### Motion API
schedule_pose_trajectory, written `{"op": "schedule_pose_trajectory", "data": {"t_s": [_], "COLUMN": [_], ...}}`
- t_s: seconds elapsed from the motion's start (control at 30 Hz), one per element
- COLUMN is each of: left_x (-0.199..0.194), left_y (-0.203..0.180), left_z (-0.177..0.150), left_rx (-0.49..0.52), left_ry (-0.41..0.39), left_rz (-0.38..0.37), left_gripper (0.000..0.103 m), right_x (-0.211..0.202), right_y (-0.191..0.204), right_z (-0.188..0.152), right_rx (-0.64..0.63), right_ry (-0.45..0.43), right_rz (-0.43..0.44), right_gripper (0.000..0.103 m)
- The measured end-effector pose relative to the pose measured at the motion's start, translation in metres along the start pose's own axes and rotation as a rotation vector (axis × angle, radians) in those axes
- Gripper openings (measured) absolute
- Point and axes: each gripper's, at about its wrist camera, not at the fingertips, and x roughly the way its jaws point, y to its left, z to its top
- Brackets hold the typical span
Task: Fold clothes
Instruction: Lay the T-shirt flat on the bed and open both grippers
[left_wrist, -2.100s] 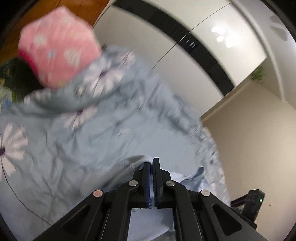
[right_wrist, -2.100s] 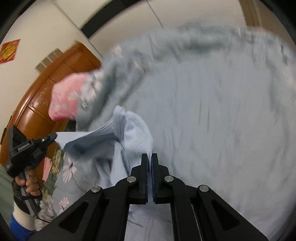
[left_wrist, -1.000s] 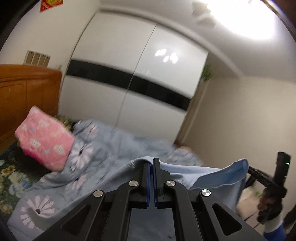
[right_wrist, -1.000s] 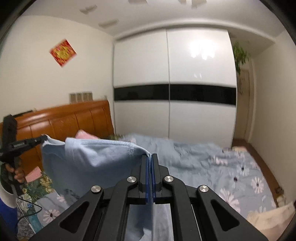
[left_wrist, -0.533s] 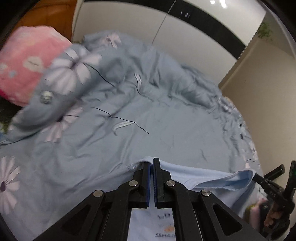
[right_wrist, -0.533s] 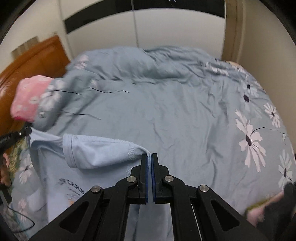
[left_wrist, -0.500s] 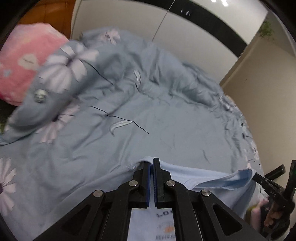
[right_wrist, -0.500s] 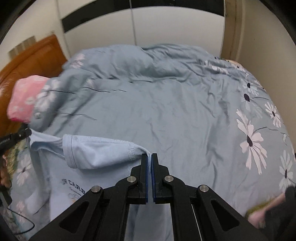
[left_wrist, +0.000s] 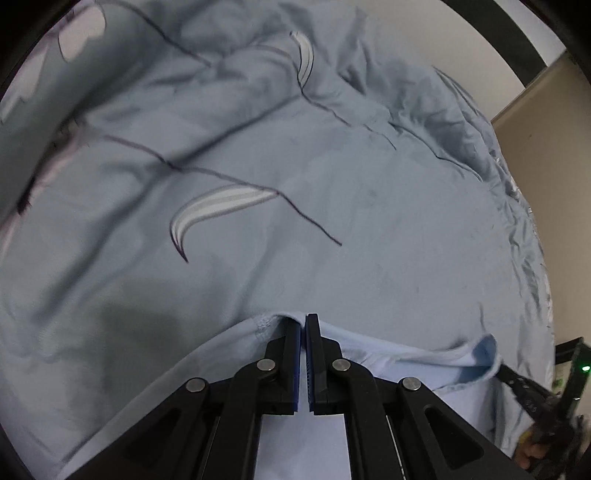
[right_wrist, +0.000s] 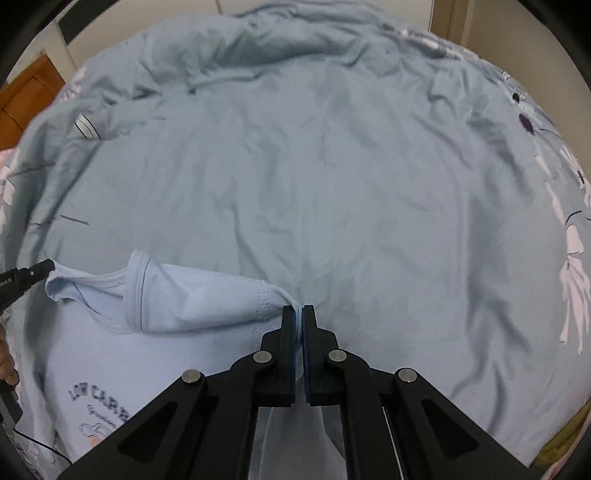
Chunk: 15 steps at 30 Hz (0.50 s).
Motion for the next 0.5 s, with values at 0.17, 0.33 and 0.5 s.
{"op": "schedule_pose_trajectory", "data": {"t_s": [0.17,0.33,0.5], "left_x": [-0.034,-0.122,-0.188], "left_y": [0.008,0.051,0.141], "left_z": [-0.012,-0.055,-0.144], "left_rx": [-0.001,0.017,-0.048], "left_ry": [0.018,-0.113,-0.148], "left_rz": [-0.102,-0.125,0.094], "left_gripper": [0.009,0.053,0.054], "right_x": [-0.006,-0.071,-0.129], "right_y": [0.002,-0.005,-0.005], "right_z": [-0.004,-0.033,-0.108], "right_rx": [-0.020,-0.014,-0.044], "right_ry": [-0.004,-0.124,-0.162], "right_rz": [0.012,0.080,0.106], "right_gripper": [0.004,0.017,0.027]}}
